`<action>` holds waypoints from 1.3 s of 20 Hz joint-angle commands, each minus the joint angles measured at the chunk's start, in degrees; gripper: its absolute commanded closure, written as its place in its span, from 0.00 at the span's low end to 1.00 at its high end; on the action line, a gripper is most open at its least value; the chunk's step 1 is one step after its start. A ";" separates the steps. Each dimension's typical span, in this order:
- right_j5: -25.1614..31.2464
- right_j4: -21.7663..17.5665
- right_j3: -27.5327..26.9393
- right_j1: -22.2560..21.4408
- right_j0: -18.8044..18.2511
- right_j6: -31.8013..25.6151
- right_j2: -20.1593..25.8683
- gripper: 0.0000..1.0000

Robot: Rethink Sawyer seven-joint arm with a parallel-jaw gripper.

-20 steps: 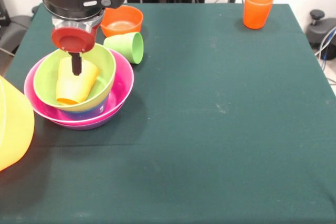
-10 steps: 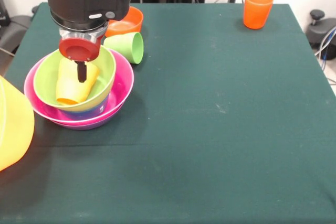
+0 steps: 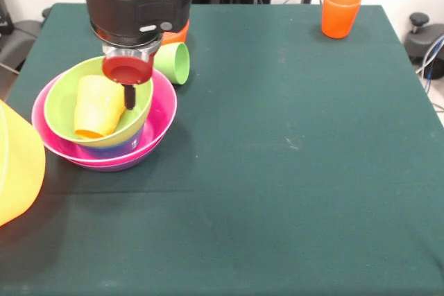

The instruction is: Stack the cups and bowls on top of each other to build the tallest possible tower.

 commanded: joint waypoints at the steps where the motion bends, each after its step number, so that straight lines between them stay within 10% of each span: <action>1: -4.35 -0.25 3.79 1.68 1.31 10.13 7.78 0.00; 26: -4.08 0.31 -2.40 6.81 0.58 12.96 6.91 0.00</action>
